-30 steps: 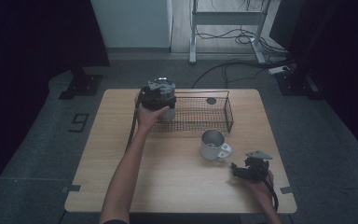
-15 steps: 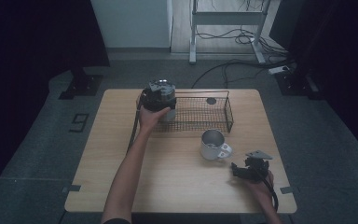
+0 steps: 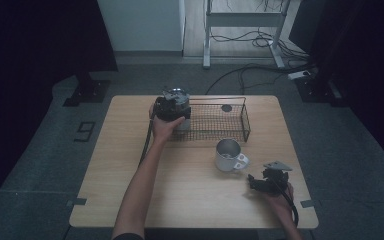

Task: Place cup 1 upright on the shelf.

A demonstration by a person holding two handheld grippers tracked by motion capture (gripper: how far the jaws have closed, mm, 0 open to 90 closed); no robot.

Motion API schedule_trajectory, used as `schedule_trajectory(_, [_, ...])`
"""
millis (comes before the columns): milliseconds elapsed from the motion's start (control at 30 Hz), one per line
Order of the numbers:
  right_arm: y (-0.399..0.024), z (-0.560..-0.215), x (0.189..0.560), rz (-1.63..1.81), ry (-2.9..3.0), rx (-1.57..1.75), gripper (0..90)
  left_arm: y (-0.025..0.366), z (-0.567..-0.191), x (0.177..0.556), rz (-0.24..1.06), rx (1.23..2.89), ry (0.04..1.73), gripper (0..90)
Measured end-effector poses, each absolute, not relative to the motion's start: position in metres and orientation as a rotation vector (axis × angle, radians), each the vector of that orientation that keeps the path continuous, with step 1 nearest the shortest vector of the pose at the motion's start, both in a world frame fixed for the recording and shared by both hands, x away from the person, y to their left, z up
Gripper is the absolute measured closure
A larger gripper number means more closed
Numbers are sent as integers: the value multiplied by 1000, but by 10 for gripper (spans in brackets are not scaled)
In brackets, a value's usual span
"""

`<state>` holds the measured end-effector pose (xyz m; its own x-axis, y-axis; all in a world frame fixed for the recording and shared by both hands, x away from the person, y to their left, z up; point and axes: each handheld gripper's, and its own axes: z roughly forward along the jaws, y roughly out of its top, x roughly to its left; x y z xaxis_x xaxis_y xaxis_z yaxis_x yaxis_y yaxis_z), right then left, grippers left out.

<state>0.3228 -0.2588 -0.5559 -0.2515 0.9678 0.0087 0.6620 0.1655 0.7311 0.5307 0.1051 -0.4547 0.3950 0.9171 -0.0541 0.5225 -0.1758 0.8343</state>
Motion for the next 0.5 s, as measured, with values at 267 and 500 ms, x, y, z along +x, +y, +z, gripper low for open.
schedule_trajectory(267, [-259, -556, 323, 869, 1982, 1539, 75, 104, -465, 533, 621, 1855, 1262, 41])
schedule_trajectory(500, [-259, -556, 323, 869, 1982, 1538, 75, 103, -472, 530, 619, 1850, 1263, 40])
